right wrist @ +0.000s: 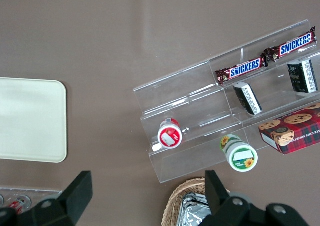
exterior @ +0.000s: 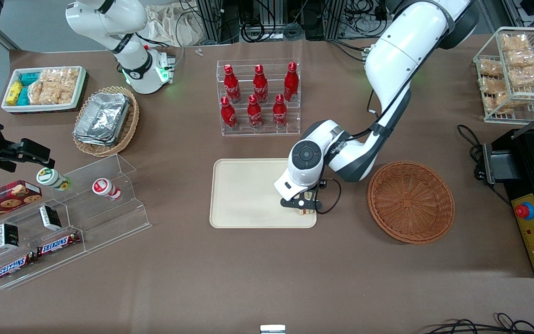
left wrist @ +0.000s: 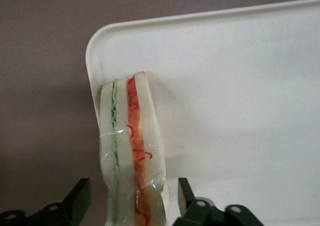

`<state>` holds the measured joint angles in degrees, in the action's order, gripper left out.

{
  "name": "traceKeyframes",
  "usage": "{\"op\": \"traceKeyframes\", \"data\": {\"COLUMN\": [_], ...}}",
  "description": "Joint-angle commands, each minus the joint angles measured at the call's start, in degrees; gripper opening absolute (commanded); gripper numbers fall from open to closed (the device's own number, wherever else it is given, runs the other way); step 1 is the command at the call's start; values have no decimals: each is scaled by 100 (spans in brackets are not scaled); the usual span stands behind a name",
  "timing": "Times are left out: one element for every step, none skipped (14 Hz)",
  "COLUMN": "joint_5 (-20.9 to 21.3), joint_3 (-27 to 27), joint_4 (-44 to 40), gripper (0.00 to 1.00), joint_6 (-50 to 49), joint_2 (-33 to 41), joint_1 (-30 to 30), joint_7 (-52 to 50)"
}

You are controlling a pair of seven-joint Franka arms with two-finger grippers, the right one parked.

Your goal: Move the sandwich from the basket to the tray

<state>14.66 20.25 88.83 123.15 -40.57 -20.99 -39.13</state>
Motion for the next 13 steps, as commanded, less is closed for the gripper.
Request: {"op": "traceKeyframes", "data": {"joint_5": [19,19,19,19,19,11,-7,-103,-286,-332,-358,-515,-734], "joint_3": [-48,-57,-57,-57,-57,-57,-48,-31,-39,-39,-30,-39,-48], "joint_4": [-6,-6,-6,28,55,81,195,335,528,739,949,1160,1389], "gripper": [100,100,100,100,100,100,100,100,100,100,100,100,100], "joint_6": [-168,-265,-579,-982,-1134,-1179,-1171,-1162,-1119,-1083,-1066,-1065,-1048], "joint_2": [408,618,855,1119,1347,1585,1839,2112,2436,2701,2956,3193,3465], "joint_1": [33,164,348,524,647,770,1015,1227,1342,1517,1719,1851,2061], "joint_7": [-418,-664,-779,-711,-675,-692,-692,-666,-649,-570,-387,-89,314]}}
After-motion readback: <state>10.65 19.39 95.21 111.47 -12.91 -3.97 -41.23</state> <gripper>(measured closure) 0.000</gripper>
